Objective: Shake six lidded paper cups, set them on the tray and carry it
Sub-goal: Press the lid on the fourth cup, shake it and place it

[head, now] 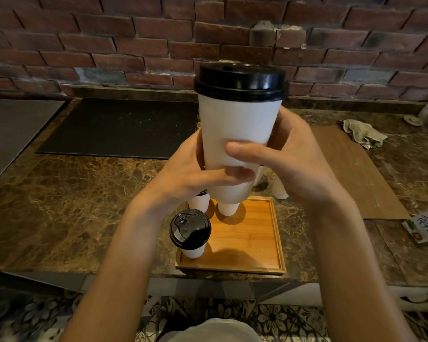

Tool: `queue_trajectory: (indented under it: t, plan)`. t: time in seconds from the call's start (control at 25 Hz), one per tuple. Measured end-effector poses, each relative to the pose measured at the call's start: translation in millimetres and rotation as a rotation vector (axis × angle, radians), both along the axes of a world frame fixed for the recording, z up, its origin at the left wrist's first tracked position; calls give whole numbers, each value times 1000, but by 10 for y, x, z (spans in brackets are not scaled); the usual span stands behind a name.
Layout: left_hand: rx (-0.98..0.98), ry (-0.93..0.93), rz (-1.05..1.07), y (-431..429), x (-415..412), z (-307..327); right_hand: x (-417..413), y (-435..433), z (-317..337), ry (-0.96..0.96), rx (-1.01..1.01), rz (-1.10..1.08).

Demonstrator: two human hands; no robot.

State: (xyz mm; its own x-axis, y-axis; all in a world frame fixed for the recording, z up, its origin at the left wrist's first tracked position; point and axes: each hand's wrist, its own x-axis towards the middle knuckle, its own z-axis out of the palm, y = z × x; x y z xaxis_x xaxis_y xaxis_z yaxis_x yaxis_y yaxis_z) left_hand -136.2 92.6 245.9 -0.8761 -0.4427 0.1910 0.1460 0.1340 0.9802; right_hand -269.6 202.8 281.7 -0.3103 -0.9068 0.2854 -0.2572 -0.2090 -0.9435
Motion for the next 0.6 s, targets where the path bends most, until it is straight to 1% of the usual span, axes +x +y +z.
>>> queue_trajectory:
  t: [0.24, 0.44, 0.6]
  plan:
    - [5, 12, 73, 16, 0, -34, 31, 2, 12, 21, 20, -29]
    - [-35, 46, 203, 51, -47, -38, 108, -25, 59, 90, -11, -142]
    - [-48, 83, 314, 119, -105, -50, 154, -52, 53, 141, 1, -242]
